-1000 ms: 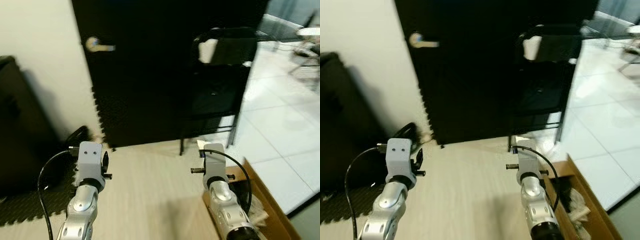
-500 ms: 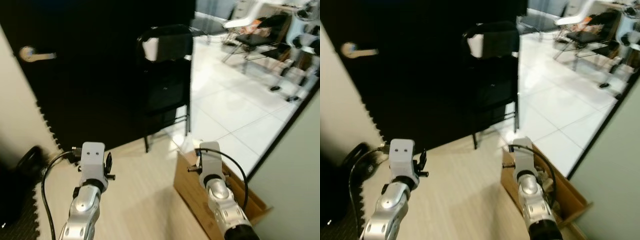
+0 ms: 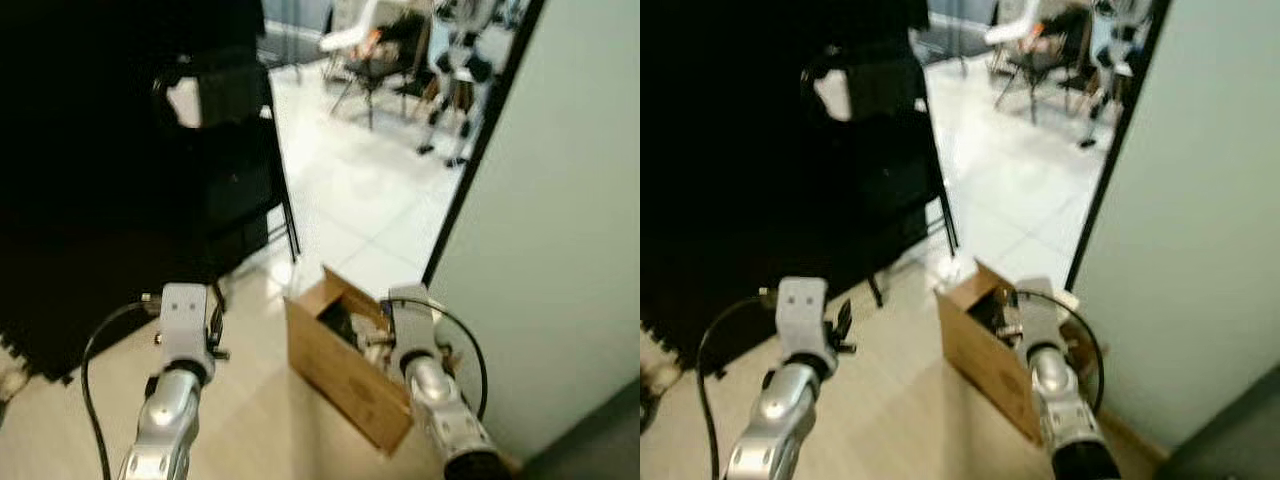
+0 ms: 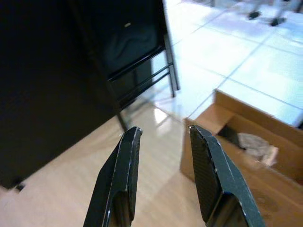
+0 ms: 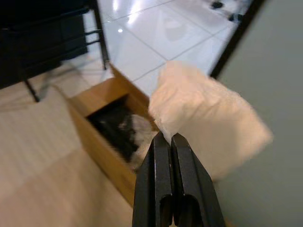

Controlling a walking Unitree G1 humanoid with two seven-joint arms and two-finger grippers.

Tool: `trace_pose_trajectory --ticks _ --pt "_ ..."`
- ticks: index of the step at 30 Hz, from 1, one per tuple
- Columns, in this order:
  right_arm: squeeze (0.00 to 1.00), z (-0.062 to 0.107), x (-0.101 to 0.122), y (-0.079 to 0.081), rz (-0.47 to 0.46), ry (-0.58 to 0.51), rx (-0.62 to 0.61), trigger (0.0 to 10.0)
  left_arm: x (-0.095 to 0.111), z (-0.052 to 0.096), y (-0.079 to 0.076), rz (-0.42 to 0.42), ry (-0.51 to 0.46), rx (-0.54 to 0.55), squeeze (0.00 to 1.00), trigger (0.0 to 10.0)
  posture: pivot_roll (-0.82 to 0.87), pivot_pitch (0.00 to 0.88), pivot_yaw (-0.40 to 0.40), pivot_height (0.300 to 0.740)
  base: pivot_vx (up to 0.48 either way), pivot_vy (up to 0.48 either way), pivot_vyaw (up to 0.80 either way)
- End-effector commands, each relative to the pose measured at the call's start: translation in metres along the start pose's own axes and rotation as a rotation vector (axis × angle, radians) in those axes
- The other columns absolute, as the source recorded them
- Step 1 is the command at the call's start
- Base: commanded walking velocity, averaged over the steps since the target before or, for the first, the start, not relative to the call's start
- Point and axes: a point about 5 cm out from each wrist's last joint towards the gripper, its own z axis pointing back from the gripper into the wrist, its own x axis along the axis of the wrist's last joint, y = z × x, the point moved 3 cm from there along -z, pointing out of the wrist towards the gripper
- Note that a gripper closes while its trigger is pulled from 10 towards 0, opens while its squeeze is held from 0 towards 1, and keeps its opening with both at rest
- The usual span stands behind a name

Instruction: Clean up the room

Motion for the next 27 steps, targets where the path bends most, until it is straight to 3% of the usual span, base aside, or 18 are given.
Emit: trace_pose_trajectory --ticks 1,3,11,14,27 --pt "0.00 0.001 -0.008 0.002 0.014 0.032 0.013 10.0 -0.001 0.001 0.000 0.009 0.007 0.001 0.00 10.0 -0.02 0.062 -0.003 0.740 0.000 0.000 -0.80" --pt "0.00 0.002 -0.013 0.011 0.037 0.063 0.077 10.0 -0.002 0.001 0.001 -0.005 0.015 0.007 0.00 10.0 -0.02 0.063 -0.004 0.740 0.000 0.000 -0.80" --pt "0.00 0.004 -0.021 0.020 0.078 0.103 0.140 10.0 -0.003 0.001 0.001 -0.013 0.018 0.006 0.00 10.0 -0.01 0.064 -0.006 0.740 0.000 0.000 -0.80" --pt "0.00 0.007 -0.024 0.036 0.135 0.109 0.237 10.0 -0.007 0.003 -0.002 -0.018 0.032 -0.022 0.00 10.0 -0.01 0.067 -0.006 0.740 0.000 0.000 0.00" --pt "0.00 0.009 -0.022 0.048 0.160 0.098 0.302 10.0 -0.008 0.003 -0.003 -0.015 0.036 -0.028 0.00 10.0 -0.01 0.067 -0.008 0.740 0.293 0.000 0.00"
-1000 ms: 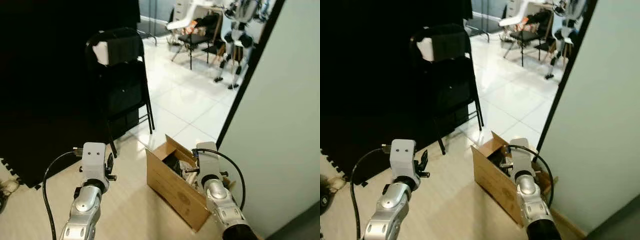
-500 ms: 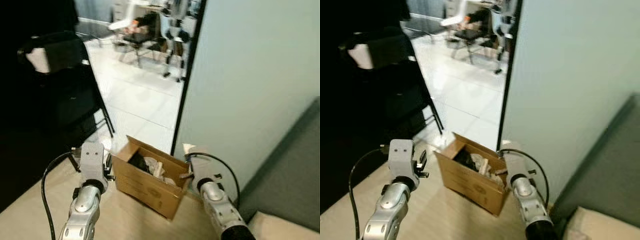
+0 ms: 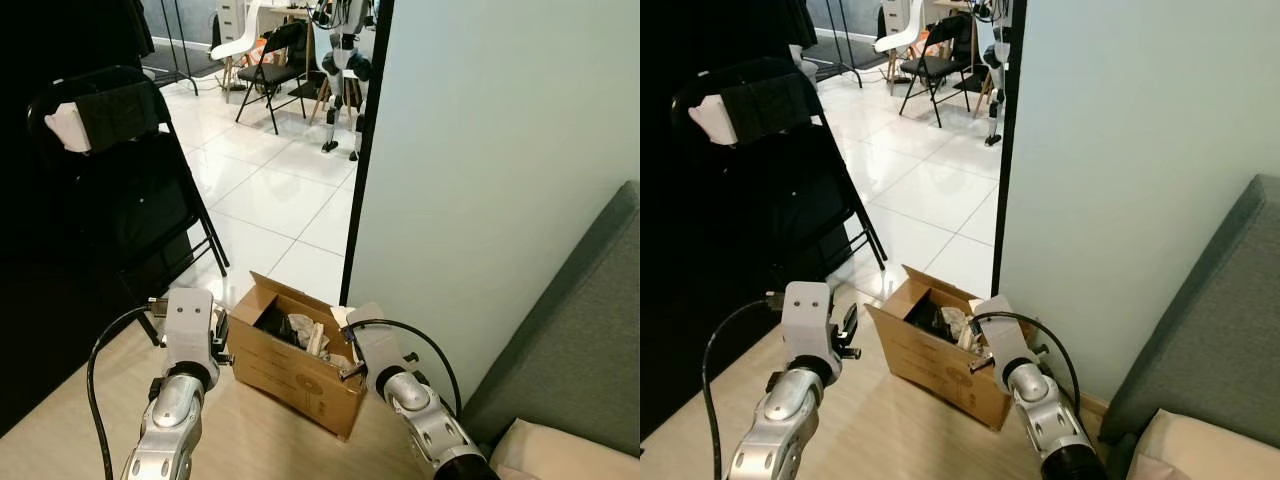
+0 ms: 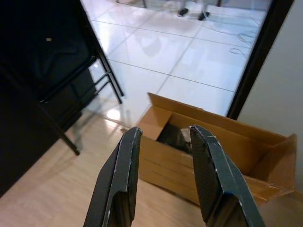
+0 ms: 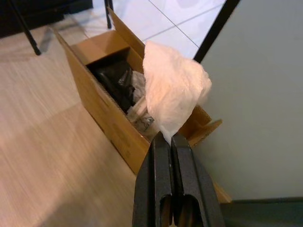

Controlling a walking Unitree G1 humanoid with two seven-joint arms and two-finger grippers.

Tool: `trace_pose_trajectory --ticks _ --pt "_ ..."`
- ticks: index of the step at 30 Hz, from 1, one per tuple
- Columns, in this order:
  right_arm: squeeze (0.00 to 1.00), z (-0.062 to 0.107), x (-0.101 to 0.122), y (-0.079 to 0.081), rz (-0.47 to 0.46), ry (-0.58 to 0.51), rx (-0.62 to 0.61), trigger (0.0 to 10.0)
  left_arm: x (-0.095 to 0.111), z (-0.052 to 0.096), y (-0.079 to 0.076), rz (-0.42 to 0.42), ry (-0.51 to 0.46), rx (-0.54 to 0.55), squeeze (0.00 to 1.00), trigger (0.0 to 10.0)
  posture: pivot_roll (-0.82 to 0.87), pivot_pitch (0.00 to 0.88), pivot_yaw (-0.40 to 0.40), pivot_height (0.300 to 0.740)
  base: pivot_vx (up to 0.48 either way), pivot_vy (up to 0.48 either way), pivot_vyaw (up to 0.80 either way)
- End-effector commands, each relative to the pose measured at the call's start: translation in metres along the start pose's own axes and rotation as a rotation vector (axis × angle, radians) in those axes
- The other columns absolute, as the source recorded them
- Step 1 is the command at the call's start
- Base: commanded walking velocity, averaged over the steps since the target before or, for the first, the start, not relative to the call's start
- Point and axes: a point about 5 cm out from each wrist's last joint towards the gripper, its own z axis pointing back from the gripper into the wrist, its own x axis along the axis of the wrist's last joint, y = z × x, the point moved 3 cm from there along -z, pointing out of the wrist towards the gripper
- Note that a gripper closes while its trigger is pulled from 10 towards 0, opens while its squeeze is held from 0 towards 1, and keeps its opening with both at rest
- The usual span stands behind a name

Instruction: Clean up the room

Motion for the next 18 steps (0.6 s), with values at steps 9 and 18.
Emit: trace_pose_trajectory --ticks 9,18 --pt "0.00 0.0004 -0.0025 0.0043 0.042 0.012 0.028 10.0 -0.0044 0.0011 0.0011 -0.001 0.023 -0.005 0.00 10.0 -0.01 0.069 -0.007 0.740 0.334 0.000 0.00" --pt "0.00 0.0014 -0.0078 0.0021 0.043 0.036 0.006 10.0 -0.0049 0.0014 0.0012 -0.005 0.026 -0.010 0.00 10.0 -0.01 0.071 -0.004 0.740 0.333 0.000 0.00"
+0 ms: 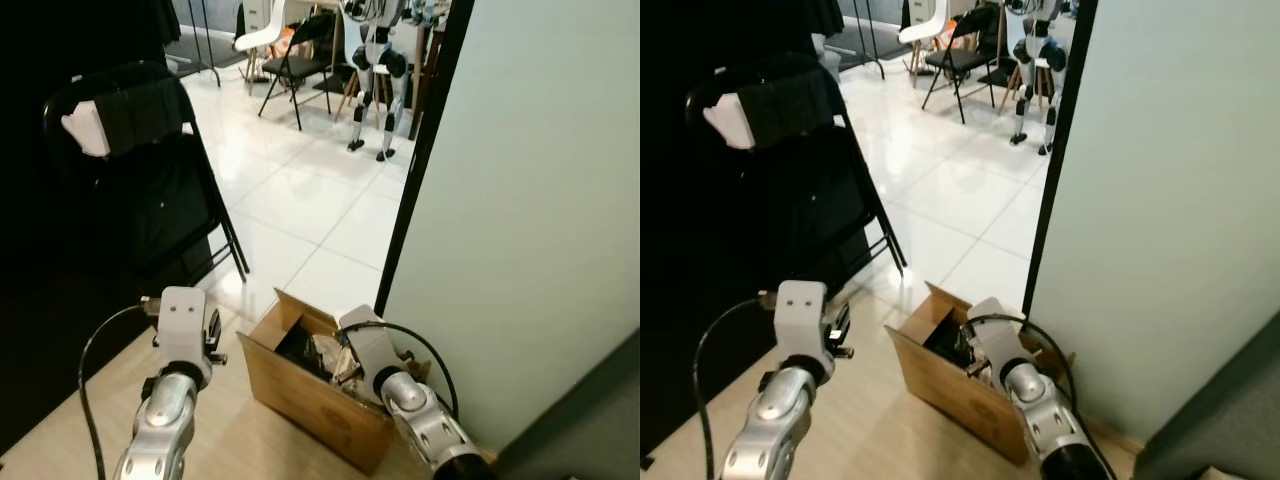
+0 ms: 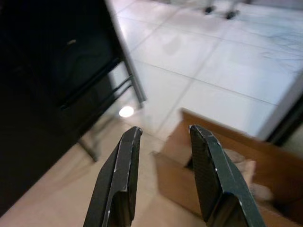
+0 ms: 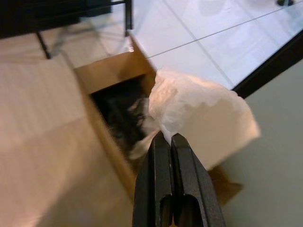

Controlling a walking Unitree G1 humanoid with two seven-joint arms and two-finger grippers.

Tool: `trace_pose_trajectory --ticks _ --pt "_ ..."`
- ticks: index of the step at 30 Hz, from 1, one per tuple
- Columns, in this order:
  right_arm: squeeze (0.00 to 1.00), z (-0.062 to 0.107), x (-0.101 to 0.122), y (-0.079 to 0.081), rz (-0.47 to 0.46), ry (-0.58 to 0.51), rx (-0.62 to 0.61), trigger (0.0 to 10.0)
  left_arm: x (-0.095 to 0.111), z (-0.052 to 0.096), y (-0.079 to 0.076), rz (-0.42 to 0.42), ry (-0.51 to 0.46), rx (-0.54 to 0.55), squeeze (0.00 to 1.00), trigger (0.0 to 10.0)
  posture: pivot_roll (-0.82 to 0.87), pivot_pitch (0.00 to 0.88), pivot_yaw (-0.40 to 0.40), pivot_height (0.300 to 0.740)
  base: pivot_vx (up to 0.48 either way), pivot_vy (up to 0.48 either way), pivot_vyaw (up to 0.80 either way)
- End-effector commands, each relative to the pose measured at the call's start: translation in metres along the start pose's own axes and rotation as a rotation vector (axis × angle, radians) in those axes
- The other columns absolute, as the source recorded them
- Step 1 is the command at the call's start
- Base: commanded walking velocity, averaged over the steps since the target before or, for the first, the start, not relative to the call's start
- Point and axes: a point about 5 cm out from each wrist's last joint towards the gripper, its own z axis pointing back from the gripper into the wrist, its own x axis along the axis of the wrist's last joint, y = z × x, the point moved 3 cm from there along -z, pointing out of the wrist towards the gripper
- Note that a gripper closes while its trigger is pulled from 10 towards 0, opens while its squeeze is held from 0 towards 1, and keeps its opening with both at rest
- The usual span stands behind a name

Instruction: Clean up the room

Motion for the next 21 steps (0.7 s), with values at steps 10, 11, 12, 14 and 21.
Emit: trace_pose_trajectory --ticks 10,11,12,14,21 --pt "0.00 0.001 -0.003 0.000 -0.030 0.012 -0.012 10.0 -0.011 0.004 -0.003 0.006 0.055 -0.034 0.00 10.0 -0.01 0.073 0.001 0.740 0.093 0.000 0.00" --pt "0.00 0.001 -0.003 0.000 -0.030 0.012 -0.014 10.0 -0.012 0.004 -0.004 0.004 0.059 -0.041 0.00 10.0 -0.01 0.074 0.000 0.740 0.000 0.000 0.00" --pt "0.00 0.001 -0.004 0.000 -0.029 0.013 -0.014 10.0 -0.012 0.005 -0.005 0.001 0.061 -0.043 0.00 10.0 -0.01 0.074 0.001 0.740 0.000 0.000 0.00" --pt "0.00 0.002 -0.004 0.000 -0.029 0.014 -0.012 10.0 -0.013 0.005 -0.005 -0.005 0.065 -0.046 0.00 10.0 -0.01 0.077 0.000 0.740 0.000 0.000 0.00" --pt "0.00 0.002 -0.007 0.003 -0.032 0.031 0.011 10.0 -0.015 0.005 -0.004 -0.010 0.073 -0.041 0.00 10.0 -0.01 0.079 -0.002 0.740 0.000 0.000 0.00"
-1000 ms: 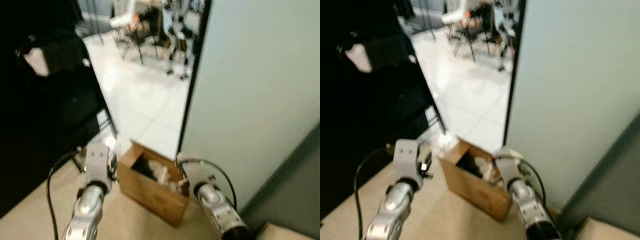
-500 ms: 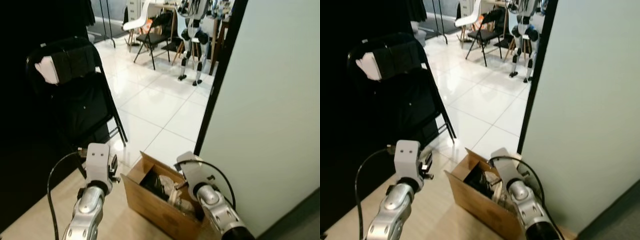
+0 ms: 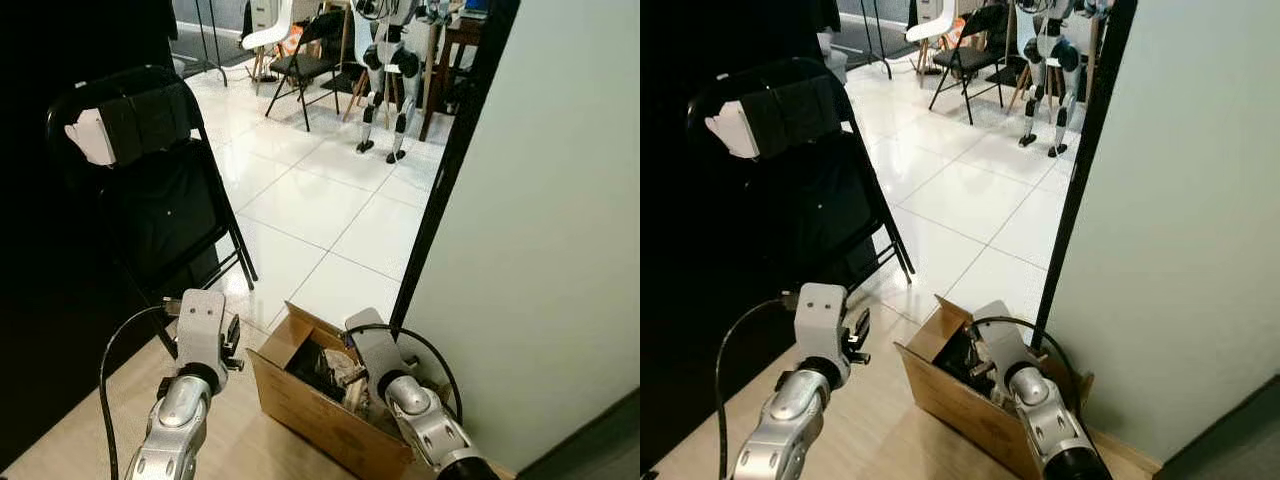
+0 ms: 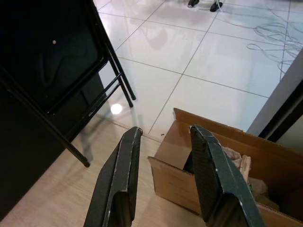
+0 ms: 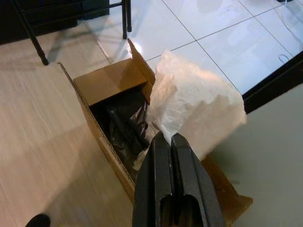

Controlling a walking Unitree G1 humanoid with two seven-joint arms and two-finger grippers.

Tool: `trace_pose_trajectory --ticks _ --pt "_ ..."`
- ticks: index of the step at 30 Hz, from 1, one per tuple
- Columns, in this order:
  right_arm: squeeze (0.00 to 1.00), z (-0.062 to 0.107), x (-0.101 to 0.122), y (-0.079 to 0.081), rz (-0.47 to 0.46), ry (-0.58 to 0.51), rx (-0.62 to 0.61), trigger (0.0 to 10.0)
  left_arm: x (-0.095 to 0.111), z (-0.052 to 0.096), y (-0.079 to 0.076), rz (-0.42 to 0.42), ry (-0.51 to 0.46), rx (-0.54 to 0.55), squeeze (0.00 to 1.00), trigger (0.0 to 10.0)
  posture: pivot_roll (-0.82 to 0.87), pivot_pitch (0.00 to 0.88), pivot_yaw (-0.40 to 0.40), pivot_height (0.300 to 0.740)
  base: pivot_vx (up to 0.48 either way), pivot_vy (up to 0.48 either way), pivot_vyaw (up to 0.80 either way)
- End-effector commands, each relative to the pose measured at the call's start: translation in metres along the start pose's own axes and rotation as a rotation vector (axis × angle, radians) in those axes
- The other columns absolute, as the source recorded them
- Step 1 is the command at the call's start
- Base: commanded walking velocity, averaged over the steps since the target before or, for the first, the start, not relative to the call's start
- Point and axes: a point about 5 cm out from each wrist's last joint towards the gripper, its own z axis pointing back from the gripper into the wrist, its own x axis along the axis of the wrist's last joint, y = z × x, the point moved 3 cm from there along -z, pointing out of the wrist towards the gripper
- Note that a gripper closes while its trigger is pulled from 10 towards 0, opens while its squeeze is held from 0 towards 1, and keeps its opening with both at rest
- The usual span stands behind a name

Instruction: Clean up the room

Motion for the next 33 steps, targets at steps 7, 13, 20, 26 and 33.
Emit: trace_pose_trajectory --ticks 7,13,20,26,33 --pt "0.00 -0.004 -0.024 0.022 0.147 0.176 0.196 10.0 -0.014 0.002 -0.004 -0.093 0.066 -0.086 0.00 10.0 -0.02 0.109 0.003 0.740 0.000 0.000 0.00" --pt "0.00 -0.019 -0.009 0.016 0.190 0.147 0.156 10.0 -0.029 0.007 -0.009 -0.369 0.109 -0.282 0.00 10.0 -0.01 0.172 -0.018 0.740 0.000 0.000 0.00" --pt "0.00 -0.028 0.015 0.020 0.303 0.089 0.189 10.0 -0.022 0.031 -0.010 -0.485 0.057 -0.505 0.00 10.0 0.04 0.355 -0.052 0.740 0.000 0.000 0.00" --pt "0.00 -0.033 0.028 0.013 0.397 0.074 0.165 10.0 -0.005 0.052 -0.007 -0.540 0.009 -0.612 0.00 10.0 0.10 0.429 -0.034 0.740 0.000 0.000 0.00" --pt "0.00 -0.036 0.034 -0.001 0.448 0.065 0.080 10.0 0.003 0.060 -0.004 -0.565 -0.003 -0.623 0.00 10.0 0.13 0.441 -0.027 0.740 0.000 0.000 0.00"
